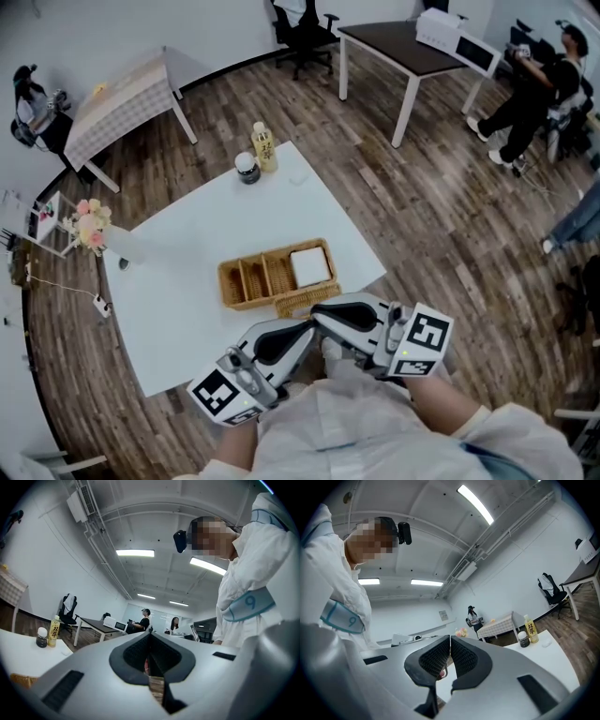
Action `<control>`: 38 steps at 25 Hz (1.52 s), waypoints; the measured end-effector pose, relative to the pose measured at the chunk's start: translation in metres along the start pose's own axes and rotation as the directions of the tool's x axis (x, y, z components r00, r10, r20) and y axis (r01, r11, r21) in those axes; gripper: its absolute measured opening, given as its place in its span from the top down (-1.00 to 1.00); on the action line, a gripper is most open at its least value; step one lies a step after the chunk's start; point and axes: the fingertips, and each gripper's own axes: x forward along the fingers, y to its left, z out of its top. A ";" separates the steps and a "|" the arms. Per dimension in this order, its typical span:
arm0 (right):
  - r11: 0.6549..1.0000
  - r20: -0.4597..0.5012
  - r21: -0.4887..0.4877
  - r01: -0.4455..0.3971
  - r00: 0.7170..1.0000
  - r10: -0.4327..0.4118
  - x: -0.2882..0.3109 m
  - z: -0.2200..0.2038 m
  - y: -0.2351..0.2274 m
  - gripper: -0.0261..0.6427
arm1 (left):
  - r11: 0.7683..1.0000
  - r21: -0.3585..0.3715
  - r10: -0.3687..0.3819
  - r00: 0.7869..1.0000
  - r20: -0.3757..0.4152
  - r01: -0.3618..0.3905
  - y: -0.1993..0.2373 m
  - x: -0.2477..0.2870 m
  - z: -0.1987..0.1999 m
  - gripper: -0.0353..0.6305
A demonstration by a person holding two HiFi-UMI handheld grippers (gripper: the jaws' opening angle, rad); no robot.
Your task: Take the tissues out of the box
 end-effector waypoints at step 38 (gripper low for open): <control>0.790 -0.082 -0.151 0.595 0.789 -0.610 0.052 -0.054 -0.123 0.80 | 0.975 -0.042 -0.223 0.971 -0.091 0.220 0.117 -0.049 -0.008 0.89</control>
